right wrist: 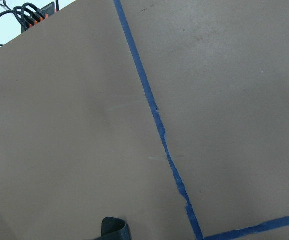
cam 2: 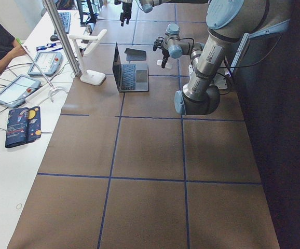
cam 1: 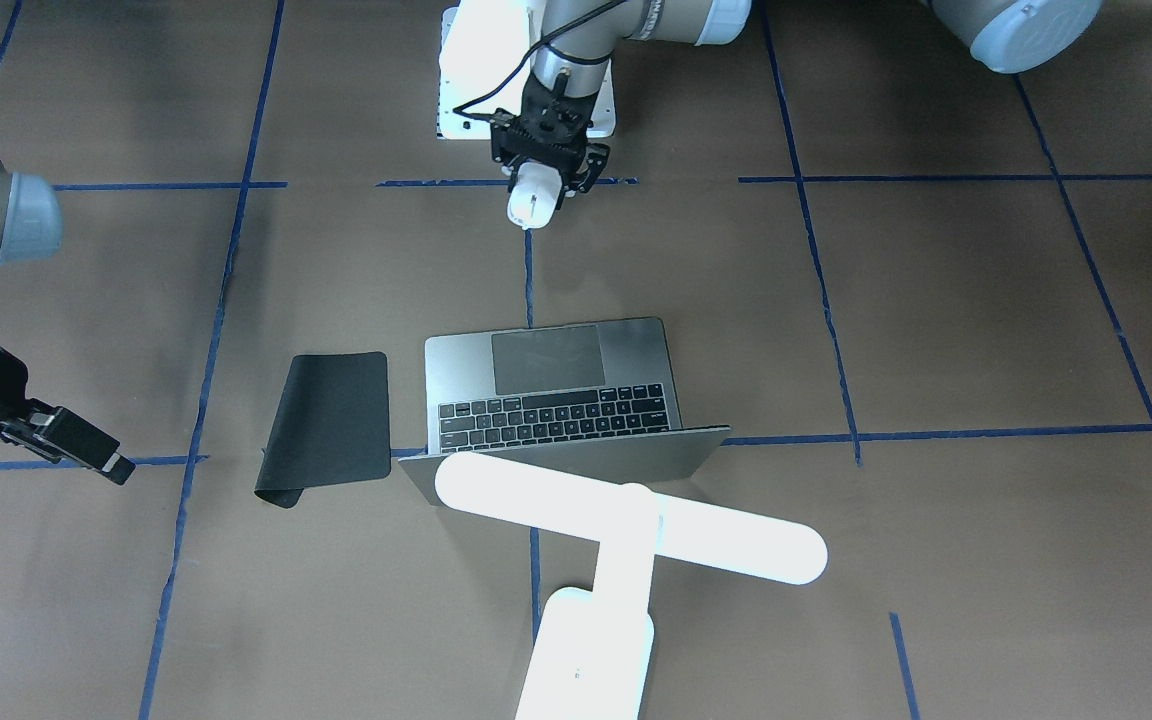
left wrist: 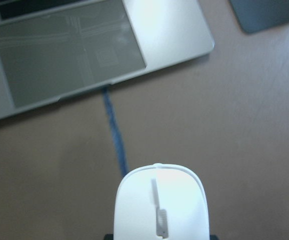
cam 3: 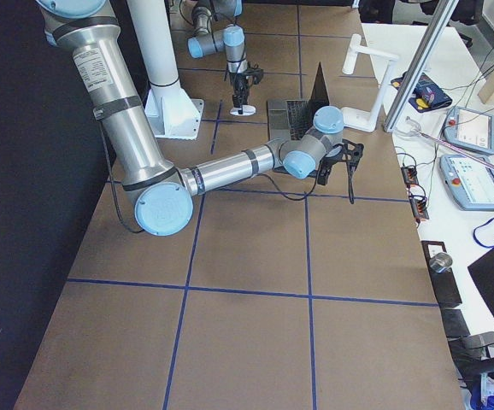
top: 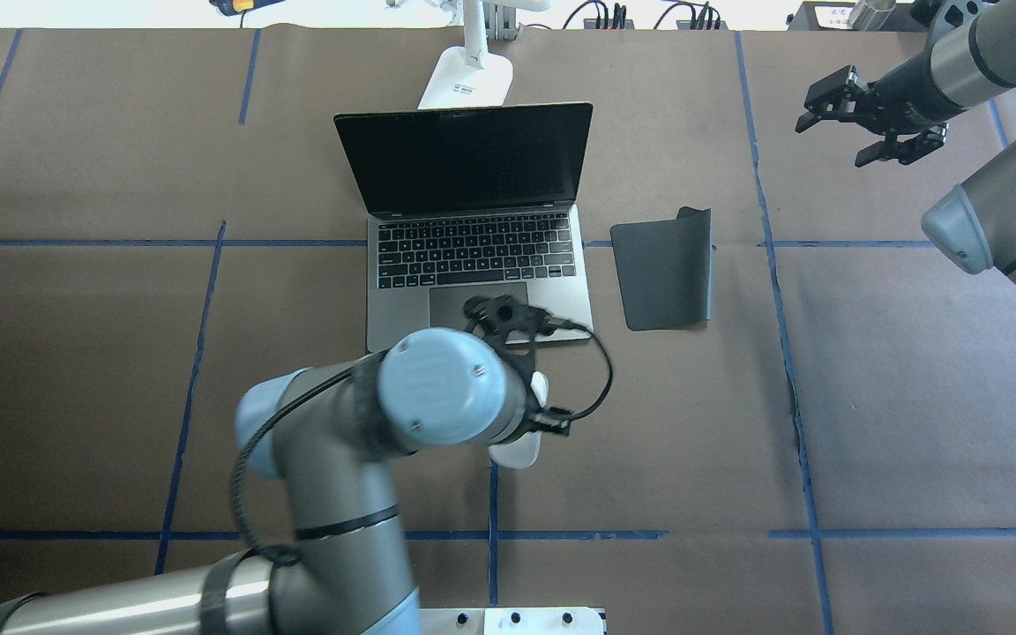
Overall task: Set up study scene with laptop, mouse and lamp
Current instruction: 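Carry the white mouse with the left gripper over the mouse pad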
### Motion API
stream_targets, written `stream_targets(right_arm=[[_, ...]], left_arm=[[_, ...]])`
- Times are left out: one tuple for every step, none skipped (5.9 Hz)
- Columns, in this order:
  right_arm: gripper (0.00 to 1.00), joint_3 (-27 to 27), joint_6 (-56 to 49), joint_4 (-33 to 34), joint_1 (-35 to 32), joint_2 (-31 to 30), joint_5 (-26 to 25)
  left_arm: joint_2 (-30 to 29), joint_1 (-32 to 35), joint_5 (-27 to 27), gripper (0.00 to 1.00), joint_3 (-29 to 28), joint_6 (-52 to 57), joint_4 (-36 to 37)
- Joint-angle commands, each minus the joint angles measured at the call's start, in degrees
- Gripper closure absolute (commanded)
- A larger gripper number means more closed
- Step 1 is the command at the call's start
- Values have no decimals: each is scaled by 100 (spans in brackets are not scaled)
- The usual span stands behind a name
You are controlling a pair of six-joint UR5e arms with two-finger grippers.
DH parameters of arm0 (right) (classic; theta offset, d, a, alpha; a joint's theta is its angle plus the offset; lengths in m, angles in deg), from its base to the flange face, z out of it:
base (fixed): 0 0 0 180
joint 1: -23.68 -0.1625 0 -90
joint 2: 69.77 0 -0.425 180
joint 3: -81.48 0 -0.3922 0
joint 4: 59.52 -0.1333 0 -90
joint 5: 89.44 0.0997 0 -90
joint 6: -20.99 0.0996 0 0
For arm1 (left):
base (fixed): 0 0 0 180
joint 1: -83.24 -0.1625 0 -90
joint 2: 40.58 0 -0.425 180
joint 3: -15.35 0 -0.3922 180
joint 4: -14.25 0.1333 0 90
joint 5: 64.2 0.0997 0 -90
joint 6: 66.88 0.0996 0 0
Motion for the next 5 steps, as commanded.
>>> stream_targets(right_arm=[[0, 3, -78, -4, -58, -98, 5], [0, 3, -130, -13, -58, -99, -3], [0, 12, -139, -13, -58, -90, 5], [0, 3, -140, -13, -58, -99, 5], [0, -6, -140, -22, -58, -116, 14]], left_arm=[[-1316, 337, -4, 98, -1592, -261, -222], [-2028, 400, 4, 98, -2950, -376, -868], [-2827, 479, 5, 98, -4373, -552, -1457], [-2913, 549, 22, 98, -4535, -562, -1524], [-3175, 567, 40, 97, -5085, -684, -1899]])
